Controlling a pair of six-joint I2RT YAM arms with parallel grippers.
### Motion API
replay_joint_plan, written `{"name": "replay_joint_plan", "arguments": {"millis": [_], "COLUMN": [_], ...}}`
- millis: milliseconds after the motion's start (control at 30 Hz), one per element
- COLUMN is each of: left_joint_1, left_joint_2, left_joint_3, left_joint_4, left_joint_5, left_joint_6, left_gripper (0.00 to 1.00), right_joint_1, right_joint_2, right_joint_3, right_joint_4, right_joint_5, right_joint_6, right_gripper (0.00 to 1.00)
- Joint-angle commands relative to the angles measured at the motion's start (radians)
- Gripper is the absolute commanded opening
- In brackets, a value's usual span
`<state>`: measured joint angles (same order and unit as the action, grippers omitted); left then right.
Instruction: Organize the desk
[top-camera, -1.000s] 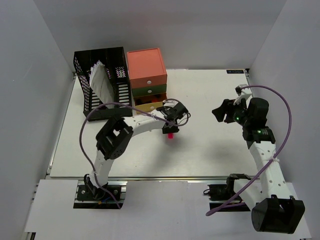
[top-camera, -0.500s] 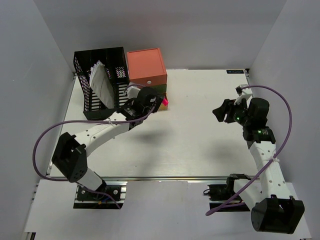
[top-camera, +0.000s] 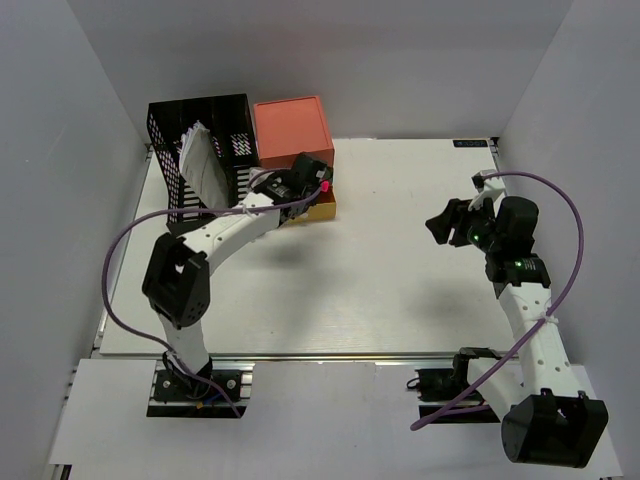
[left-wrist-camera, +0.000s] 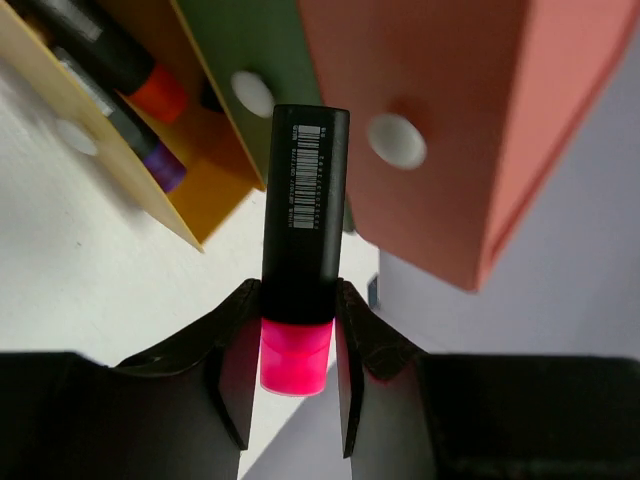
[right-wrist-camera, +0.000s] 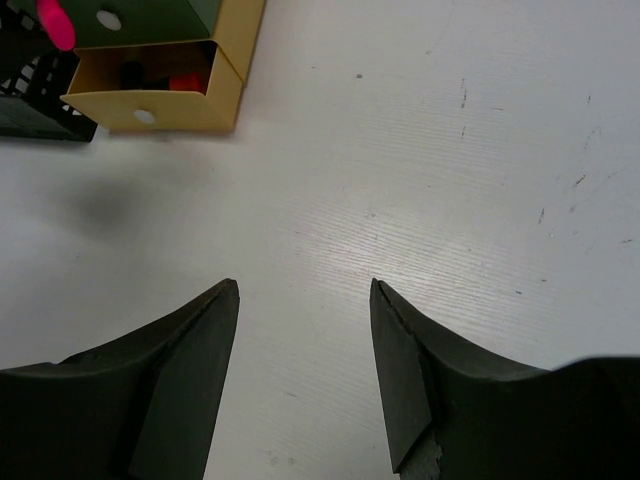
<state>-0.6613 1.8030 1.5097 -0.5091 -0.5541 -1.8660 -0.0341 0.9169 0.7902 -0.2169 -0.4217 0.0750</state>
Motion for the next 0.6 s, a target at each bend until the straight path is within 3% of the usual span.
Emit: {"name": "replay_joint_plan", "arguments": {"millis": [0,133,567], "left_joint_1": [0.017,0.017,0.058], "left_joint_2": [0.042,0.085,0.174], "left_joint_3": [0.085,0.153,0.201], "left_joint_4": [-0.187,-0.29,-0.318], "left_joint_5": [-0.03,-0.026,0.002], "left_joint_6": [-0.126,-0.212,-0.303], "left_gripper": [0.0,0.0,0.0], "right_joint_1": [-0.009,-0.009,-0.013], "right_joint_2": [-0.012,-0.012,-0.013], "right_joint_3": [-0.003,-0.003,-0.002], "right_joint_4": [0.044,0.045,0.044], "right_joint_5": [0.008,0.012,0.017], "right_joint_6": [-0.006,-0.006,-0.007], "right_gripper": [0.61,0.61,0.61]}}
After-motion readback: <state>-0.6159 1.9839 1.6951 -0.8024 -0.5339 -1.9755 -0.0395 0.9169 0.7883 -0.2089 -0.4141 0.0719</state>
